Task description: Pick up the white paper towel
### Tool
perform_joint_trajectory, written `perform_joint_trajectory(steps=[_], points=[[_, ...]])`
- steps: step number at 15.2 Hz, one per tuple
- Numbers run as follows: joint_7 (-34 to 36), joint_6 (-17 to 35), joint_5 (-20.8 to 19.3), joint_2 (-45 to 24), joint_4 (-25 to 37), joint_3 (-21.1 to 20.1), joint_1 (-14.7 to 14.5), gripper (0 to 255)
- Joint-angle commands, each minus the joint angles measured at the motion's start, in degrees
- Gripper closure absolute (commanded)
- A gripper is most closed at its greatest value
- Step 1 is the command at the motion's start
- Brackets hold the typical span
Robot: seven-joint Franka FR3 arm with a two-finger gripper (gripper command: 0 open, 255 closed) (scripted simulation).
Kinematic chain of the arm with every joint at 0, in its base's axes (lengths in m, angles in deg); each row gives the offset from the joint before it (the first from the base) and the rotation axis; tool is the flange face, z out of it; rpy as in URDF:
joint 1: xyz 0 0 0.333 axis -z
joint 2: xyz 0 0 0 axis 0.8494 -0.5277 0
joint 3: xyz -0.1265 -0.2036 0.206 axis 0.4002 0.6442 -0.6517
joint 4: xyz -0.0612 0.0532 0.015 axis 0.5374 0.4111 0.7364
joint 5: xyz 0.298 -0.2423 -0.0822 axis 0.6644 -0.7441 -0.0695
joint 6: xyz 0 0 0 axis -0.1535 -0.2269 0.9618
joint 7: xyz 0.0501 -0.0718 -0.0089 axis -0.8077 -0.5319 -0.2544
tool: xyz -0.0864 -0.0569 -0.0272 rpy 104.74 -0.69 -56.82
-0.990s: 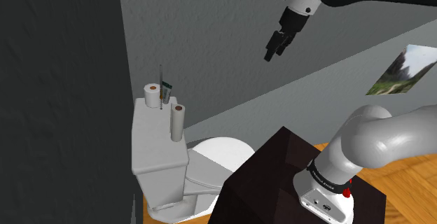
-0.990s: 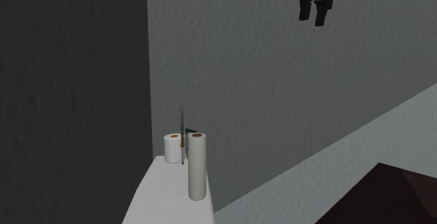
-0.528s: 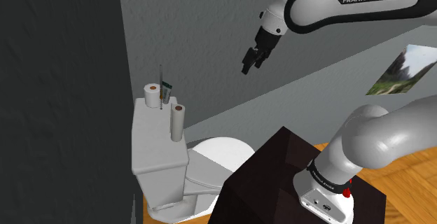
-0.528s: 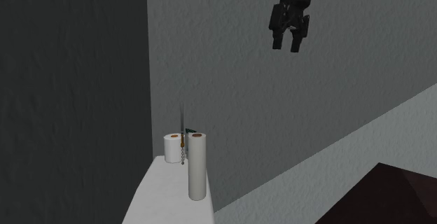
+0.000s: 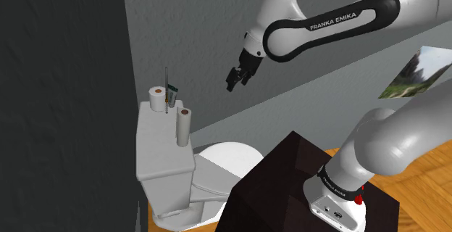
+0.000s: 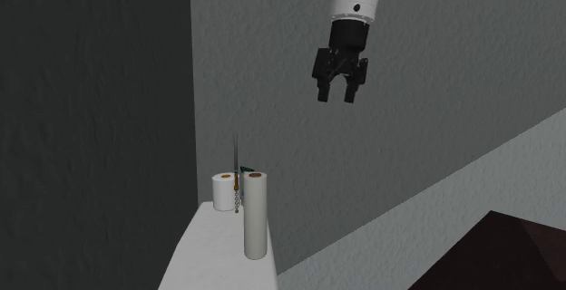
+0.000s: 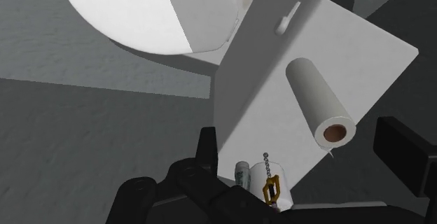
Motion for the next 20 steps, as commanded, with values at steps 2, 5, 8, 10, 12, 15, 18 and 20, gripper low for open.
perform_joint_trajectory(steps=[2,5,8,10,12,15,18,20], points=[[1.5,6.0,0.0,-7.1,1.8,-1.1,-0.3,0],[3.5,11.1,-0.5,-13.7,3.9,-2.3,-0.6,0],[5.9,15.6,-1.7,-20.4,6.7,-3.2,-1.0,0],[7.7,18.3,-3.0,-24.9,9.0,-3.6,-1.5,0],[9.6,20.6,-4.4,-29.5,11.6,-3.6,-2.1,0],[12.3,23.4,-6.5,-36.2,16.0,-3.2,-3.6,0],[14.5,25.5,-8.0,-42.8,21.2,-2.3,-5.5,0],[14.7,26.2,-8.2,-43.5,21.3,-2.1,-5.7,0]])
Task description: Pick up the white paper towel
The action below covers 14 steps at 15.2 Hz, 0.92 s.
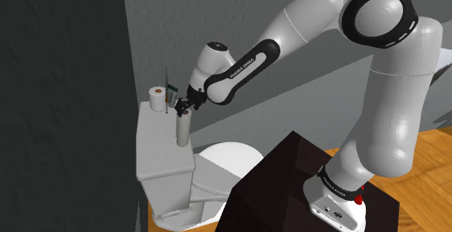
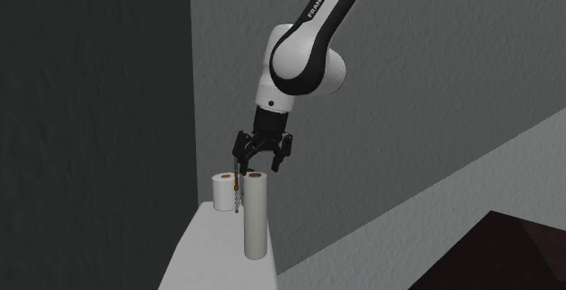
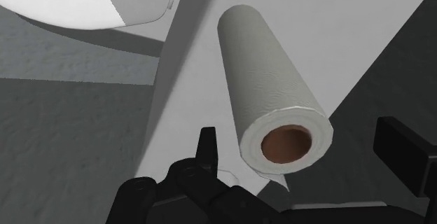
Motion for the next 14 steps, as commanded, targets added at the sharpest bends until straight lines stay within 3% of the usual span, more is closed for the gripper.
perform_joint_trajectory(steps=[1,8,9,14], points=[[0.3,1.1,-0.4,-1.8,0.7,0.4,-0.3,0],[1.1,4.4,-1.4,-5.5,1.2,1.5,-1.2,0],[1.0,4.4,-1.4,-5.6,1.2,1.5,-1.2,255],[1.0,4.4,-1.4,-5.5,1.2,1.5,-1.2,255]])
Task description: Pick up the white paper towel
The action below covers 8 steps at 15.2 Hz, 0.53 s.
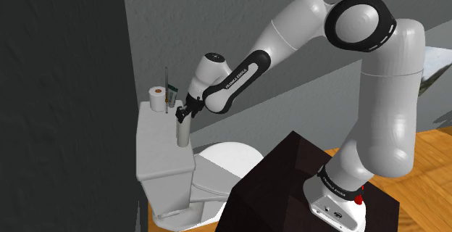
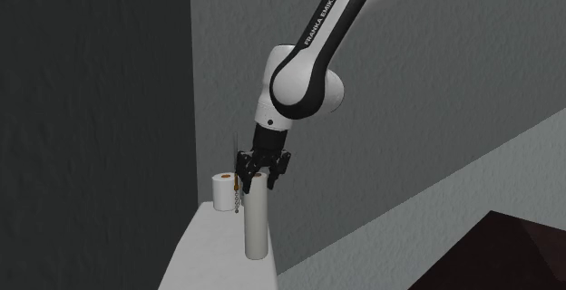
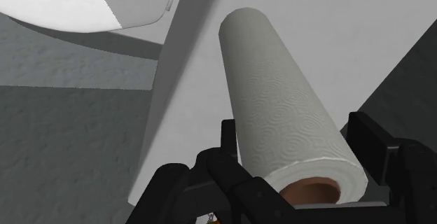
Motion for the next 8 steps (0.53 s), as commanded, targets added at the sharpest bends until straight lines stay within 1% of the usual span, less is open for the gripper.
perform_joint_trajectory(steps=[1,4,8], points=[[0.0,0.0,0.0,-0.1,0.0,-0.1,0.0,255],[0.1,0.0,0.0,-0.1,0.0,-0.1,-0.1,255],[-0.5,-2.4,0.7,2.7,-0.4,-0.9,0.6,255]])
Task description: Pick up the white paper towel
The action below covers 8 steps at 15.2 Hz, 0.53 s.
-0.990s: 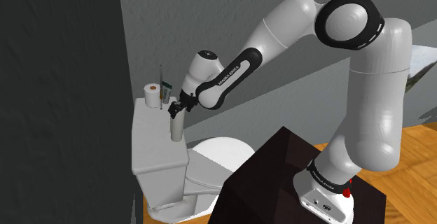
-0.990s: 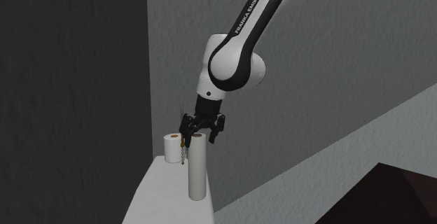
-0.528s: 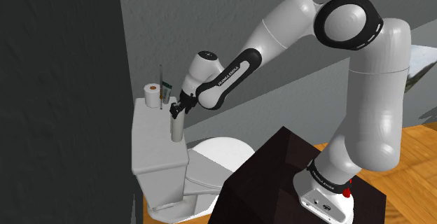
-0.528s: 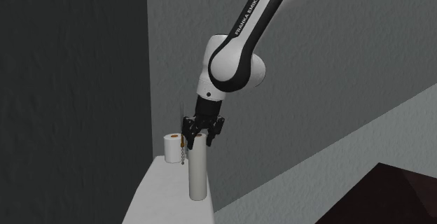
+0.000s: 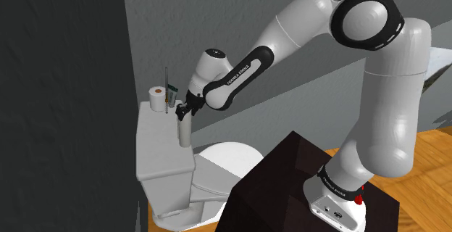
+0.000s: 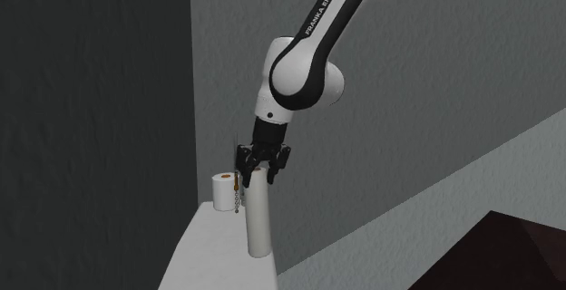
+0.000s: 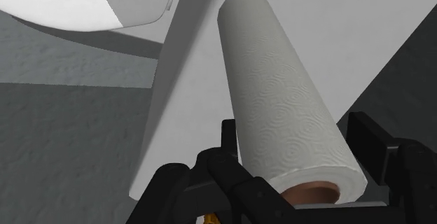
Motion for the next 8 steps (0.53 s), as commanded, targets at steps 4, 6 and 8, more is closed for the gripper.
perform_joint_trajectory(steps=[4,6,8], points=[[-0.7,-3.1,0.9,3.2,-0.2,-1.0,0.7,255],[-1.0,-4.3,1.3,4.5,-0.2,-1.3,1.0,255],[-1.3,-5.6,1.8,5.7,-0.2,-1.6,1.2,255]])
